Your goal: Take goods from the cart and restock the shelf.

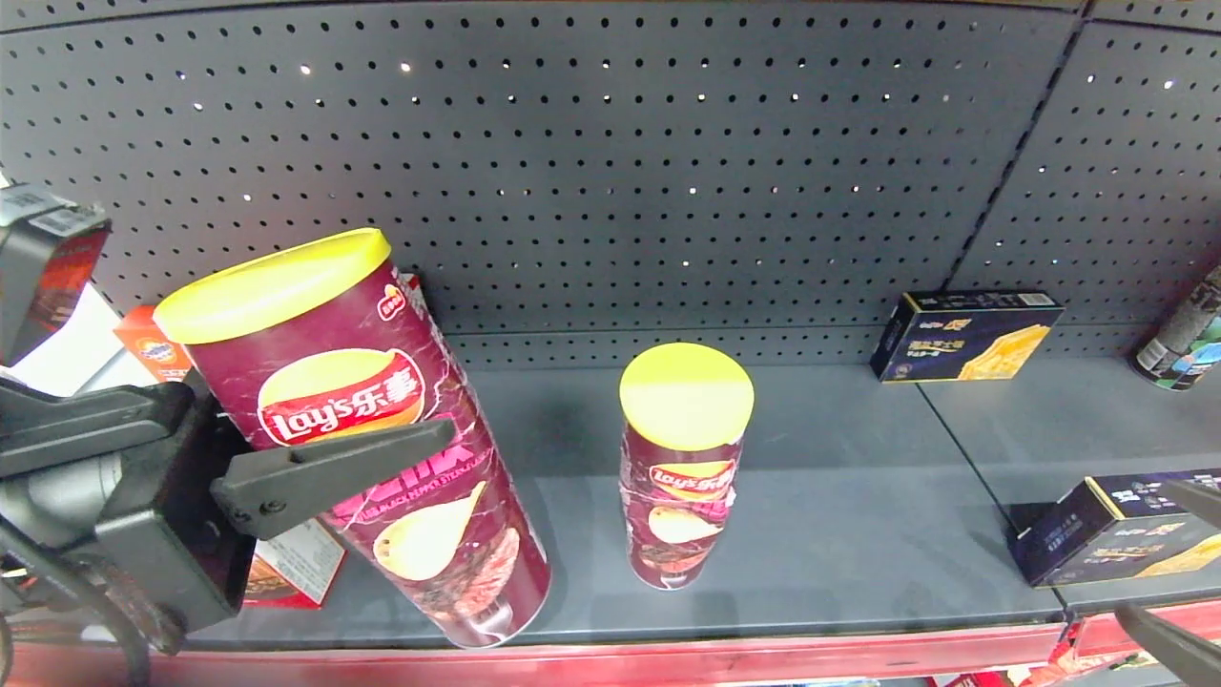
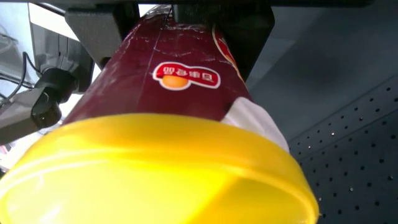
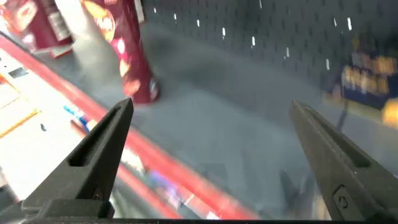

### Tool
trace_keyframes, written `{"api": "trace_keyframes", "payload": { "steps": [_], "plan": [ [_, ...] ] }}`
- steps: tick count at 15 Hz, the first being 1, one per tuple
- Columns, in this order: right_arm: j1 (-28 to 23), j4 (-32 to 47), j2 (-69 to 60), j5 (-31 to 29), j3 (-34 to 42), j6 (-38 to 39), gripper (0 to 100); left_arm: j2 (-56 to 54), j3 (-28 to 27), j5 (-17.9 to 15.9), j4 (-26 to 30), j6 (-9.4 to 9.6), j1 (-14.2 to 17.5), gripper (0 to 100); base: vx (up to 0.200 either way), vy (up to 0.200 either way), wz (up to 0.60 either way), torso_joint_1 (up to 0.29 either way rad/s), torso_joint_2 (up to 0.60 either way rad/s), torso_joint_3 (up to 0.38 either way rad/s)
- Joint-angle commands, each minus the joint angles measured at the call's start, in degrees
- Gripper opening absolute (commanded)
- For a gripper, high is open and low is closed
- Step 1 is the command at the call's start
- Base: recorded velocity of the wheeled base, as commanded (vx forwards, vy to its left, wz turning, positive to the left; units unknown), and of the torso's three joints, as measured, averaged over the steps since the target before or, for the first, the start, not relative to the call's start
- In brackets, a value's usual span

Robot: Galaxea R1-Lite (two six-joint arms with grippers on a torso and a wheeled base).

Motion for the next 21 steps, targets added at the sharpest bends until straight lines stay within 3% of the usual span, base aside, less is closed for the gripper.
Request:
{"api": "trace_keyframes", "payload": {
  "steps": [1, 3, 7, 8, 10, 13, 14, 21],
  "plan": [
    [-4.1, 11.7, -17.5, -0.6, 1.6, 1.6, 100, -0.3, 0.2, 0.0, 0.0, 0.01, 0.0, 0, 0.0, 0.0, 0.0, 0.0, 0.0, 0.0],
    [-7.7, 14.3, -21.6, -0.6, 3.8, 1.7, 100, -0.2, 0.1, -0.1, -0.2, 0.19, 0.0, 0, 0.0, 0.0, 0.0, 0.0, 0.0, 0.0],
    [-20.7, 21.2, -34.8, -3.2, 12.1, 3.5, 100, 0.0, -1.2, -0.5, -0.1, 0.01, -0.3, 0, 0.0, 0.0, 0.0, 0.0, 0.0, 0.0],
    [-20.9, 24.5, -35.4, -4.8, 12.1, 3.1, 100, 0.2, -1.5, -0.5, -0.1, 0.01, -0.2, 0, 0.0, 0.0, 0.0, 0.0, 0.0, 0.0],
    [-20.7, 28.6, -35.2, -17.3, 12.1, 4.3, 100, 0.4, -1.9, -0.6, -0.2, 0.01, -0.3, 0, 0.0, 0.0, 0.0, 0.0, 0.0, 0.0],
    [-20.7, 29.1, -35.2, -21.9, 12.1, 4.3, 100, 0.4, -2.3, -0.5, -0.1, 0.01, 0.0, 0, 0.0, 0.0, 0.0, 0.0, 0.0, 0.0],
    [-20.8, 32.6, -35.1, -27.5, 12.1, 4.6, 100, 0.4, -2.0, -0.4, 0.0, -0.08, 0.0, 0, 0.0, 0.0, 0.0, 0.0, 0.0, 0.0],
    [-20.7, 32.1, -35.1, -28.3, 12.1, 4.6, 100, 0.5, -2.1, -0.7, -0.1, 0.01, -0.6, 0, 0.0, 0.0, 0.0, 0.0, 0.0, 0.0]
  ]
}}
